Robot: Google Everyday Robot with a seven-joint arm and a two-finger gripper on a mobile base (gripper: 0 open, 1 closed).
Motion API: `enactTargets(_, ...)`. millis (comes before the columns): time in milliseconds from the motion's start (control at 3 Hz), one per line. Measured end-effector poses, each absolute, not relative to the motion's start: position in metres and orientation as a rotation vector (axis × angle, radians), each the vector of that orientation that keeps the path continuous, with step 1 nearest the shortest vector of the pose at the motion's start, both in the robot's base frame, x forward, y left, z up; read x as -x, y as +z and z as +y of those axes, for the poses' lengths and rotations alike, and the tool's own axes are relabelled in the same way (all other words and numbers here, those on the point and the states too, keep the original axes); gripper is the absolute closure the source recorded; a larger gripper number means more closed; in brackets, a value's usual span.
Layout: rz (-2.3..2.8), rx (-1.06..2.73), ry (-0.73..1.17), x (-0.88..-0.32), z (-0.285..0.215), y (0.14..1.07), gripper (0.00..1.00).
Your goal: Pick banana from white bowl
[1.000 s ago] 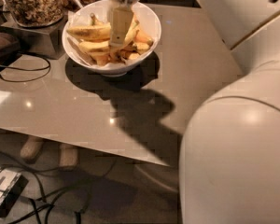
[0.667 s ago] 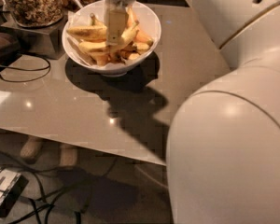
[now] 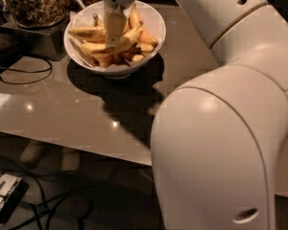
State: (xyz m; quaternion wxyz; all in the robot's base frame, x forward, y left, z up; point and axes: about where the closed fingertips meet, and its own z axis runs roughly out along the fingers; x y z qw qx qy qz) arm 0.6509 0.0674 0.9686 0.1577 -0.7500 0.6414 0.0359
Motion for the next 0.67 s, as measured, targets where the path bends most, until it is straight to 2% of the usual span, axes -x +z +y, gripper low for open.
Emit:
enactTargets(333, 1.854, 2.158, 0.113, -0.656, 0.07, 0.957, 0.41)
enactTargets(667, 1.881, 2.17, 0.122, -0.658, 0.068, 0.945, 0.42)
